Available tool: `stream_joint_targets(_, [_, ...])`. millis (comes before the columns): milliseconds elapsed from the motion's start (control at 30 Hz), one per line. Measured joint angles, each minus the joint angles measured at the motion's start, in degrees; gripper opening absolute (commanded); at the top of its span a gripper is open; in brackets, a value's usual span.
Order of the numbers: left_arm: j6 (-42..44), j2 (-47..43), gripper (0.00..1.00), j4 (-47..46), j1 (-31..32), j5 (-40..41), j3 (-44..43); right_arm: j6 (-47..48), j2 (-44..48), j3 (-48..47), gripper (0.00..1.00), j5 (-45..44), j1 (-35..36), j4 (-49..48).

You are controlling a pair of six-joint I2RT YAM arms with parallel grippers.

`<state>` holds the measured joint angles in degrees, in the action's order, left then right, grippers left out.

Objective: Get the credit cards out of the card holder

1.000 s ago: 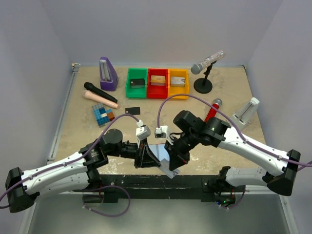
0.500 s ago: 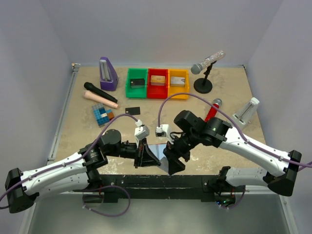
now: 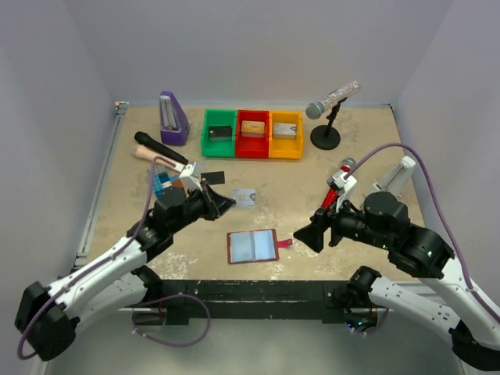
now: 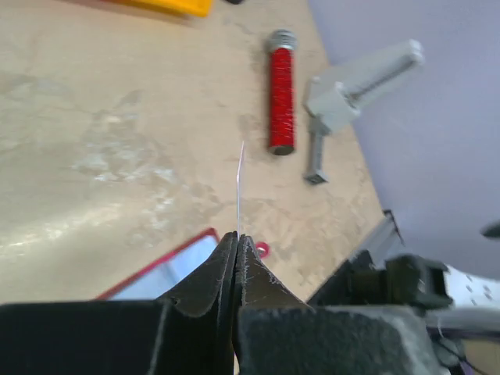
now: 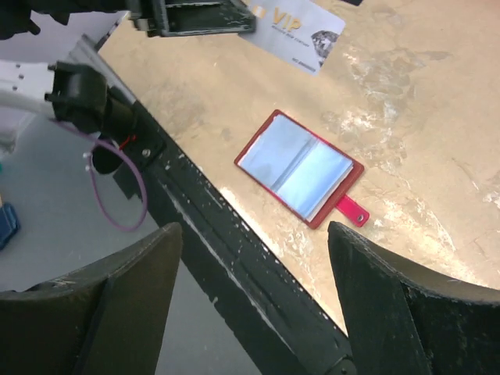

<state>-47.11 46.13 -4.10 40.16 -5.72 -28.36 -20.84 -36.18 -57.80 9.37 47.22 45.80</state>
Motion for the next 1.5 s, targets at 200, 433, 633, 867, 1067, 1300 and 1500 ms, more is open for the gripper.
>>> stream_joint_targets(200, [-2.1,20.0,0.0,-0.8,-7.0,1.5,-7.0,-4.3,0.6,9.7,0.75,-0.9,0.0,-4.6])
stream_joint_targets(433, [-3.2,37.7,0.0,-5.3,-13.0,-1.5,-15.0,-5.7,0.7,13.5,0.75,0.9,0.0,-6.9])
stream_joint_targets(633, [-3.4,48.4,0.0,-5.9,-15.0,-4.5,-21.3,-5.0,0.6,13.5,0.76,2.2,0.0,-7.3])
stream_joint_targets(867, [-3.5,53.5,0.0,-6.6,-15.5,-6.2,-24.5,-3.5,0.8,12.9,0.76,2.2,0.0,-6.4])
stream_joint_targets(1067, [-3.9,56.3,0.03,-8.1,-16.3,-7.7,-24.6,-3.1,0.6,12.9,0.76,2.1,0.0,-6.4])
stream_joint_targets(1300, [-4.3,56.8,0.28,-8.7,-18.1,-9.2,-24.6,-2.7,-1.9,12.9,0.76,2.2,0.0,-6.9])
stream_joint_targets(1500, [-4.1,56.8,0.36,-8.7,-19.3,-10.3,-24.6,-2.7,-3.4,12.9,0.76,2.2,0.0,-7.8])
